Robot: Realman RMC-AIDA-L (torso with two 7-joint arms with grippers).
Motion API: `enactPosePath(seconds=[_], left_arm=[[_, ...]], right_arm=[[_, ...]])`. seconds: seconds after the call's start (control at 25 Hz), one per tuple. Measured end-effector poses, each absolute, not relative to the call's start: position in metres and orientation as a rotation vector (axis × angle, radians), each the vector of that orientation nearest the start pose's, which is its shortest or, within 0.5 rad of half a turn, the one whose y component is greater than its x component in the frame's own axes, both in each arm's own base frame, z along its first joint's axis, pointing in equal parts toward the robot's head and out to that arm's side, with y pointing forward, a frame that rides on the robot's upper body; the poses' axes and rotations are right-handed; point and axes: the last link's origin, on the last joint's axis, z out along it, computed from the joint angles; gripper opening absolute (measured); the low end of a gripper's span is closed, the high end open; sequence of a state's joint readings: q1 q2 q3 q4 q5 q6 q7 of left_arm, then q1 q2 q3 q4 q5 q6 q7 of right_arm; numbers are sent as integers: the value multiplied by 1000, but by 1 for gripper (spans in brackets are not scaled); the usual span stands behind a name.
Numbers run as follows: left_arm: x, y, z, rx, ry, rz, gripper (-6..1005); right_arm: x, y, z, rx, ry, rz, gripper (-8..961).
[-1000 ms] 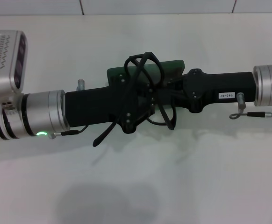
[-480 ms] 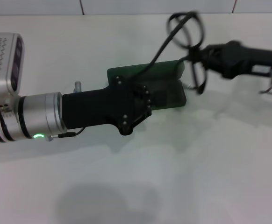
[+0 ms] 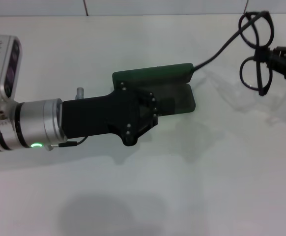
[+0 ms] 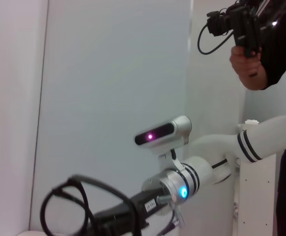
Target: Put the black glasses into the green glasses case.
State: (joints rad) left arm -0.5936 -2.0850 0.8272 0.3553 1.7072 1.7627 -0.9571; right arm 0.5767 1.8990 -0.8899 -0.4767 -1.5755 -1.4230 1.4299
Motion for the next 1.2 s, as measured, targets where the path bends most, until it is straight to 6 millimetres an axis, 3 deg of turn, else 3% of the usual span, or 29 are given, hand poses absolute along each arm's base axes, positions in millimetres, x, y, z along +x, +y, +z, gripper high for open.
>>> enactPosePath(seconds=[0.24, 0.36, 0.48, 1.2], left_arm=[[-210, 299, -36, -2784, -160, -1229, 16], [-210, 299, -36, -2783, -160, -1231, 17], [-210, 299, -36, -2784, -160, -1233, 17], [-205, 297, -43, -2802, -178, -1254, 20]], right_arm=[[258, 367, 27, -2584, 710, 821, 87], [248, 363, 6, -2649, 680, 789, 87], [240, 362, -3, -2695, 655, 781, 87], [204, 372, -6, -2731, 553, 901, 87]])
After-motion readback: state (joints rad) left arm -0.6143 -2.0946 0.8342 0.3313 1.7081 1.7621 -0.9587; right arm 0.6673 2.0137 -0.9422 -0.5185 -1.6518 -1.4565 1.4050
